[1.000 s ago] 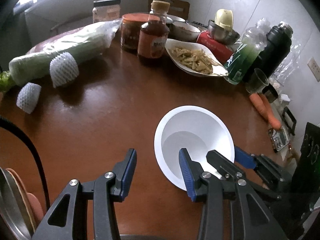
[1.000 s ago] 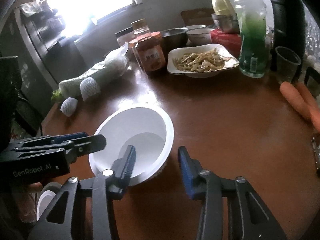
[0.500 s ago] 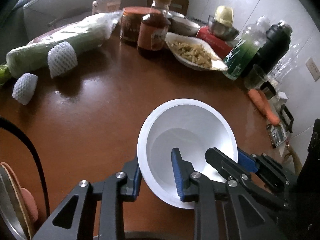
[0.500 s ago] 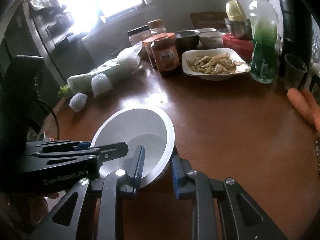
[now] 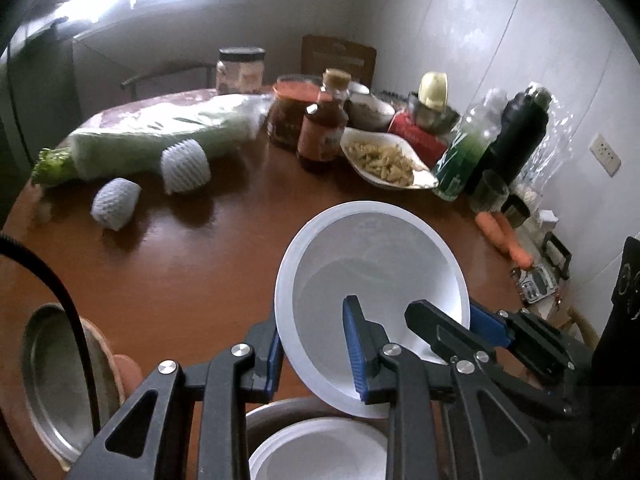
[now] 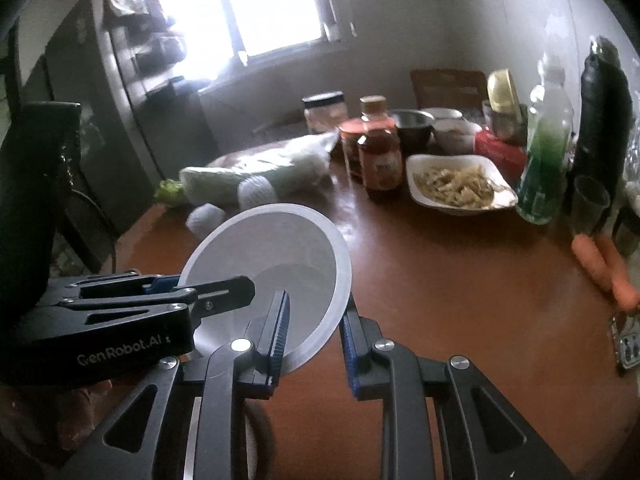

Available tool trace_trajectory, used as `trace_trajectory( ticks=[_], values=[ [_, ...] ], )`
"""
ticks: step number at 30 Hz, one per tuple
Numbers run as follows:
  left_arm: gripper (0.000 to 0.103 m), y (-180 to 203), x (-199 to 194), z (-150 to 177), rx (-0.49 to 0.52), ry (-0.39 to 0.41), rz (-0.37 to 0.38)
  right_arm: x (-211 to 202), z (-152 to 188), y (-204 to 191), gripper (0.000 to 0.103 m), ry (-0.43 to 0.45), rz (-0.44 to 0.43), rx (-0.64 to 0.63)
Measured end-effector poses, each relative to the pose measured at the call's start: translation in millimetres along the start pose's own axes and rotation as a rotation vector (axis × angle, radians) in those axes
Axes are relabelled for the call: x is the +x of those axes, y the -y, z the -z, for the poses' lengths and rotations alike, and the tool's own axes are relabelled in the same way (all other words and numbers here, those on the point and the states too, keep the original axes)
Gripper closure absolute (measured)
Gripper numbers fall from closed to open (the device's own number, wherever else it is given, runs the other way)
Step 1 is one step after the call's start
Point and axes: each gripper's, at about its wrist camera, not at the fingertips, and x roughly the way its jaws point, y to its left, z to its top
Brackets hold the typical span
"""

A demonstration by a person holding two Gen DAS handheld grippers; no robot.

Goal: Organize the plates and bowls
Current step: 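Carry the second white bowl over and lower it into the first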

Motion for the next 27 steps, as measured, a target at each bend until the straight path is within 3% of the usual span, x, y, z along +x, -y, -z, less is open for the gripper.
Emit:
trace_trajectory(
  ticks=[14,27],
  values=[
    [0.075,-15.3,-64.8,34.4,-0.016,0.075,-0.009,-46.6,10.7,-52.4,0.077,0.054,-0.034,-0.065],
    [0.075,-11.8,-82.2,72.3,-0.026,0.040,-0.002,-77.9,39.8,-68.5,0.077,0.033,-0.060,-0.069]
  ],
)
